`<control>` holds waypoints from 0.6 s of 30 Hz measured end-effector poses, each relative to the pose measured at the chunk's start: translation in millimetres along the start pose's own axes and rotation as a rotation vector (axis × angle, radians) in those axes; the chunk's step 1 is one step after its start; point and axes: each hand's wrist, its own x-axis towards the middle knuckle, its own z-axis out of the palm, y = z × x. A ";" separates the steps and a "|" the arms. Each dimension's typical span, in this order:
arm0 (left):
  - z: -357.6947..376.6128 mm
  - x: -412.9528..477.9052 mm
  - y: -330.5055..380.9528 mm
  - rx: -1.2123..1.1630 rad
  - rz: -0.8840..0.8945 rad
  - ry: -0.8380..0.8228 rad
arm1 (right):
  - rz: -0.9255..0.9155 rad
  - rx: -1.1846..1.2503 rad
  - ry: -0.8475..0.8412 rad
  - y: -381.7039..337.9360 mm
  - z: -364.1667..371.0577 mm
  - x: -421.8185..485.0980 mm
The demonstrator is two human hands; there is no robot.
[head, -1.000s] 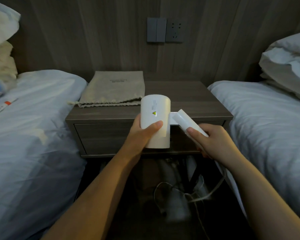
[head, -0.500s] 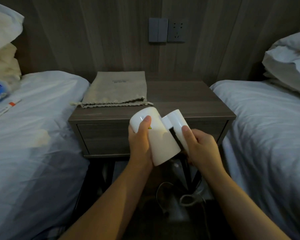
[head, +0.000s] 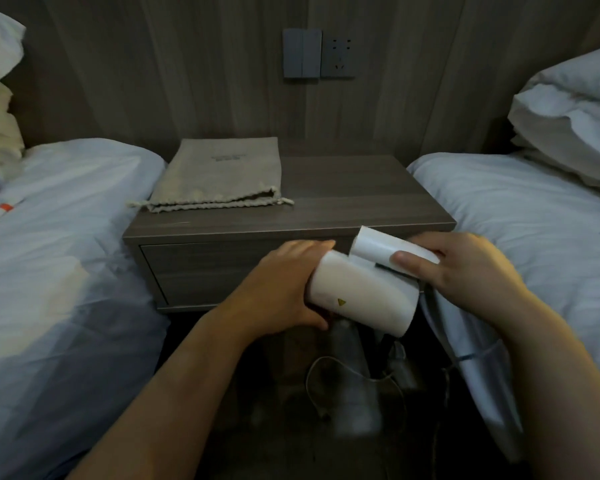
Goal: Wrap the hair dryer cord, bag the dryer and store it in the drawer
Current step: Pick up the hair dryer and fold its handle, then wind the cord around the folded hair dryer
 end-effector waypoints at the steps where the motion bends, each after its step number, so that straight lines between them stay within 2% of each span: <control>1: 0.6 0.3 2.0 0.047 0.020 -0.019 | -0.016 -0.002 -0.017 -1.4 -1.2 -0.6; 4: 1.5 -1.1 5.0 0.070 0.060 -0.055 | -0.070 -0.018 -0.027 -11.1 4.2 -1.5; 9: -0.4 -9.0 -5.7 0.017 -0.036 -0.111 | -0.173 -0.147 -0.053 -22.9 28.2 1.8; 11: -0.2 -11.1 -8.7 0.005 -0.034 -0.091 | -0.147 -0.024 -0.016 -23.9 30.5 2.9; 15: -0.8 -11.9 -8.5 -0.134 -0.059 -0.083 | -0.112 0.424 0.277 -19.1 14.4 9.8; 18: -3.2 -11.6 -14.6 -0.364 -0.166 -0.048 | -0.080 0.538 0.286 -9.7 7.6 16.1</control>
